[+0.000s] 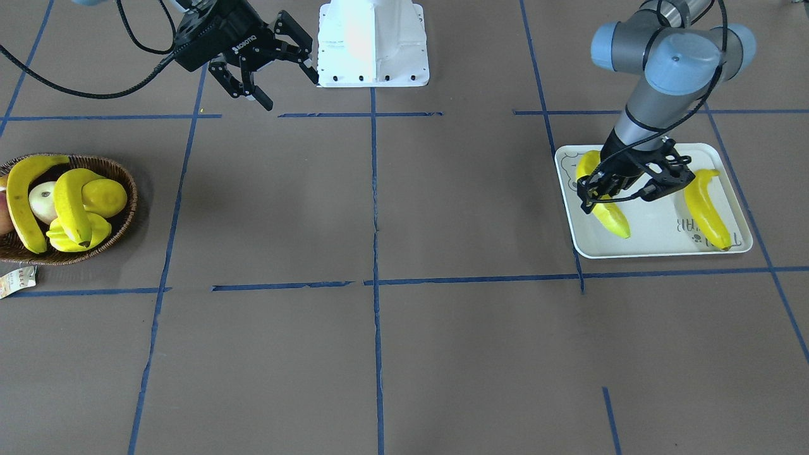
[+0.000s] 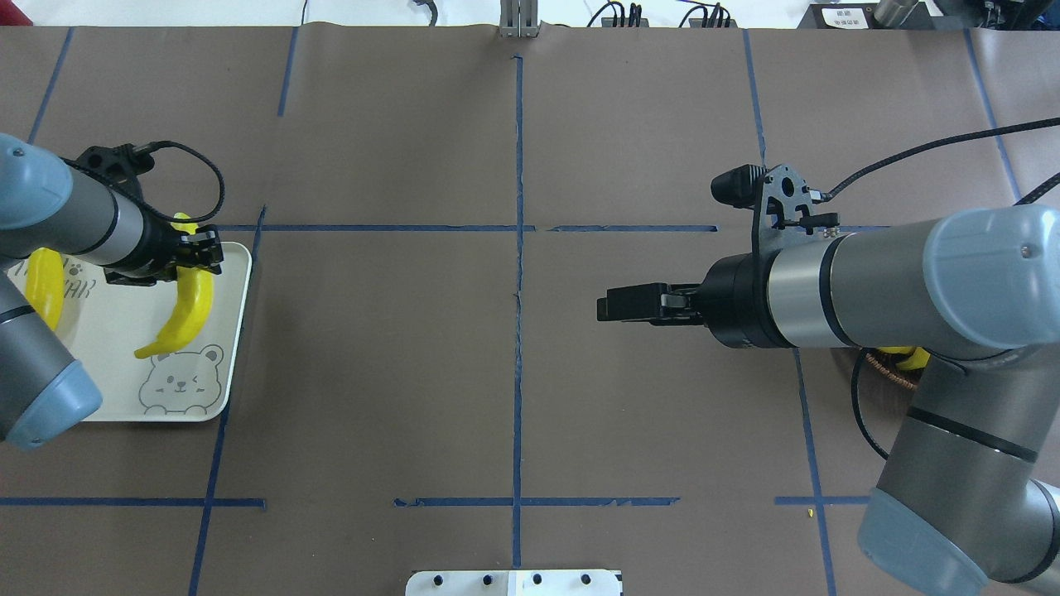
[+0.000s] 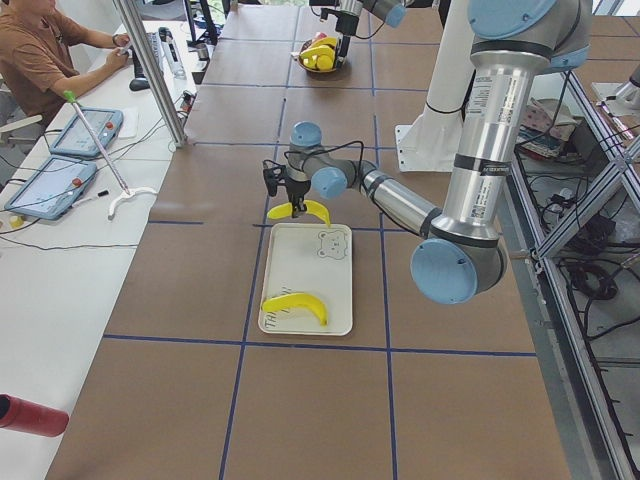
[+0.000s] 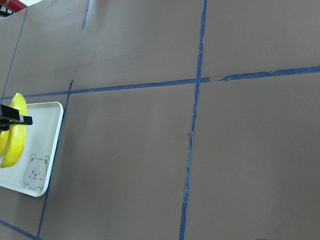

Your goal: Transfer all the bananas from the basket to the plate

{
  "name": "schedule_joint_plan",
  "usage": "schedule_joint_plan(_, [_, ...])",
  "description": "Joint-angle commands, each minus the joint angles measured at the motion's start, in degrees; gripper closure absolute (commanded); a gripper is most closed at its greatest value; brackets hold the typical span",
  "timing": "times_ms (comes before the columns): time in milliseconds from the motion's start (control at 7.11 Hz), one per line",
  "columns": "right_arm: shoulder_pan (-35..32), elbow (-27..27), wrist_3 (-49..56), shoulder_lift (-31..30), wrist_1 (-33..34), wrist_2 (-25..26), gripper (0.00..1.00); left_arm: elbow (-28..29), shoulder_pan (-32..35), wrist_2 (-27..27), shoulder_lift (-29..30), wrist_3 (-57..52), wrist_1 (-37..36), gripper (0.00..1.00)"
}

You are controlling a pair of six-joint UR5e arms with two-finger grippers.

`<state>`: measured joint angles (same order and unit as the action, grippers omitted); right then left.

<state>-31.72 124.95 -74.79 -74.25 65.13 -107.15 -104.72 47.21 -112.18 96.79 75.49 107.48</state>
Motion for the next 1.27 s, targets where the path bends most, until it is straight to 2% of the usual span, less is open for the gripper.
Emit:
schedule_joint_plan(0, [0.0,-0.3,0.0,0.0,0.0,0.2,0.01,2.1,2.6,0.2,-4.9,-5.8,-0.1,1.00])
schedule_joint_plan(281, [0.1,-0.3,0.0,-0.3,-0.1,0.2,0.01,7.7,2.4,3.5,-4.5,-6.5,0.6,1.00])
schedule_joint_plan(563, [0.1,-0.2,-0.1,-0.3,-0.1,0.2,0.01,9.0,3.2,3.5,-4.9,-12.4,1.7,0.98])
schedule_joint_plan(704, [0.1,-0.2,-0.1,-0.2,-0.1,0.1,0.01,9.0,3.3,3.5,-5.0,-12.5,1.8,0.88])
schedule_joint_plan(844, [0.1,0.0,0.0,-0.1,-0.1,0.1,0.01,9.0,4.5,3.5,-4.9,-13.7,1.8,0.43])
schedule_joint_plan(985, [0.1,0.1,-0.1,-0.1,-0.1,0.1,0.01,9.0,4.6,3.5,-5.0,-14.8,1.8,0.28])
schedule_joint_plan(1126, [0.1,0.1,0.0,-0.1,-0.1,0.0,0.01,8.9,4.7,3.5,-5.1,-14.7,1.8,0.01])
